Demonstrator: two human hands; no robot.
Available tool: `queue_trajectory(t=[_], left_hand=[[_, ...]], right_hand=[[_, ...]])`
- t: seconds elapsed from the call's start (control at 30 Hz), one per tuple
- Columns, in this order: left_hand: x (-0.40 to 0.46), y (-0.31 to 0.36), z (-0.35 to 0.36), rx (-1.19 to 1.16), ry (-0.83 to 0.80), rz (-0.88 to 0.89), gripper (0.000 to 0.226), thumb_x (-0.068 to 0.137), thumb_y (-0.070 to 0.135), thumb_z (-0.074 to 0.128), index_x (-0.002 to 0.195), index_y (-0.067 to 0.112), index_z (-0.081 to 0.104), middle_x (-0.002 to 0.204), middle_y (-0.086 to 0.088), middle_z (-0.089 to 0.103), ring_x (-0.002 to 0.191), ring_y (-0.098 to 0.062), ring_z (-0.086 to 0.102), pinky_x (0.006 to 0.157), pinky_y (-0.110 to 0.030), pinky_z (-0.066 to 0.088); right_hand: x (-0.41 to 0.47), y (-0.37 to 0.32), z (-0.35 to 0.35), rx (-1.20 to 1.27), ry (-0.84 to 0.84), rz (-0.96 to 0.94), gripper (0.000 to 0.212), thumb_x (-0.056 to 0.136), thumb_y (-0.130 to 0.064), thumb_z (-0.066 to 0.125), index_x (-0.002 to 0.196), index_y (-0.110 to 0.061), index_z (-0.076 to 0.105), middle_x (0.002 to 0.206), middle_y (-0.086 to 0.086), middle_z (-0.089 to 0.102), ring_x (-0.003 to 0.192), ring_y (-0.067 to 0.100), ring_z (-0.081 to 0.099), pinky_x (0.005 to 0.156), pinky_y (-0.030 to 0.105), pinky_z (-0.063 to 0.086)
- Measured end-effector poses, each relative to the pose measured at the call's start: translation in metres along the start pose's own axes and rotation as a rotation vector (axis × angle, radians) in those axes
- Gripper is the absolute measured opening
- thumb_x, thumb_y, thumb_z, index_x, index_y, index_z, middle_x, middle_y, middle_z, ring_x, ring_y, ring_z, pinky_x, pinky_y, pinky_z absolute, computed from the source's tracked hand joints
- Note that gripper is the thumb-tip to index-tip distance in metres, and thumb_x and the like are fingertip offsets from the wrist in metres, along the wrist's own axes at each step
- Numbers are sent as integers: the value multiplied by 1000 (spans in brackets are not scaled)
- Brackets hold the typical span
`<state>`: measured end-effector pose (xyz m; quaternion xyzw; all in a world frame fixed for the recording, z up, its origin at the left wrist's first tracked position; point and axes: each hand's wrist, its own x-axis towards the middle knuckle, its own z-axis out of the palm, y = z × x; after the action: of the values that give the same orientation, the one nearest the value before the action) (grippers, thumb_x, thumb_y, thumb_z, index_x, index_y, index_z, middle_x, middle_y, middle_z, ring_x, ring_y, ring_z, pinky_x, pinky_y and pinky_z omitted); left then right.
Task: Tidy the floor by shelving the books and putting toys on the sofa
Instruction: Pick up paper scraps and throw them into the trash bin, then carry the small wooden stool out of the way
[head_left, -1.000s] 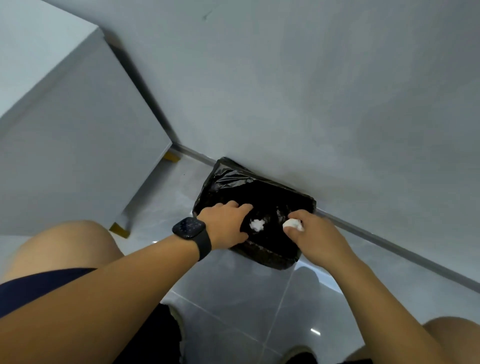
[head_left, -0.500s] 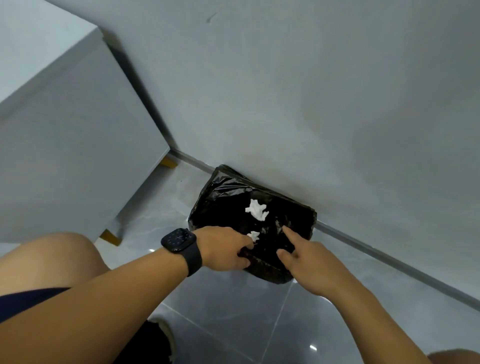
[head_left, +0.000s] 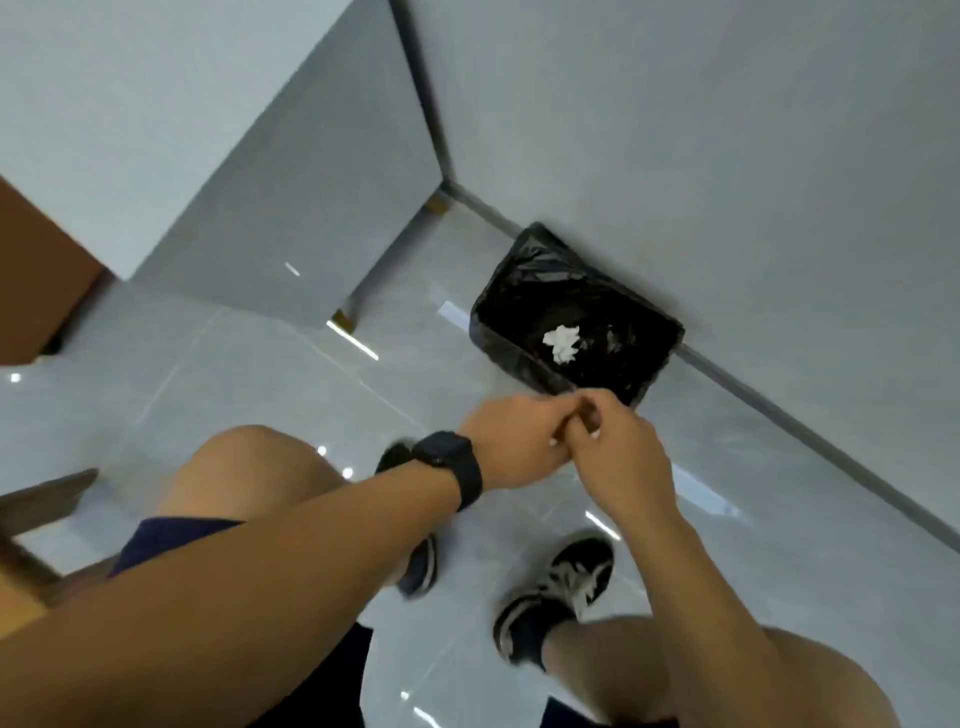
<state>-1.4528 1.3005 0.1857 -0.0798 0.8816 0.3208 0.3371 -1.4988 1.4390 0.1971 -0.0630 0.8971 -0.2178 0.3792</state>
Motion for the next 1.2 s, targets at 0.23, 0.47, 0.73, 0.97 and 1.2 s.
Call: queue_trajectory(t=[0.23,0.47,0.73,0.97,1.2], left_hand=[[-238,64,-81,2,-211,-112,25,99,23,44,120,28,58,112,5,62,94,-17,58,77,-32,46],[-400,135,-177,94,-132,-88,26,101,28,44,121,25,59,108,2,61,94,-21,57,81,-33,45],[-532,146,-122,-407,235,-352,27,100,25,48,123,27,62,117,3,67,101,-15,61,90,-29,48],[-647,129,-52,-650,444,-501,28,102,24,49,127,25,63,116,3,64,97,-11,58,86,-23,42],[-745,79,3,-835,635,-631,25,102,23,50,123,25,64,107,8,62,88,-5,59,77,-18,44]], right_hand=[[-223,-99,-81,-12,-213,-47,23,103,-34,47,119,-30,62,105,-10,67,91,11,63,78,33,53],[-358,-197,-165,-248,-288,-256,26,102,-34,46,121,-26,62,115,-1,68,96,21,62,73,31,45],[-438,-225,-156,-321,-362,-425,28,99,-31,47,118,-26,66,115,-3,66,102,20,62,76,31,44],[-522,-249,-76,-411,-587,-598,26,98,-30,47,115,-25,66,108,-2,68,91,18,64,80,33,54],[-583,-297,16,-599,-709,-757,27,100,-30,48,118,-23,67,105,-1,69,90,17,64,80,33,55]])
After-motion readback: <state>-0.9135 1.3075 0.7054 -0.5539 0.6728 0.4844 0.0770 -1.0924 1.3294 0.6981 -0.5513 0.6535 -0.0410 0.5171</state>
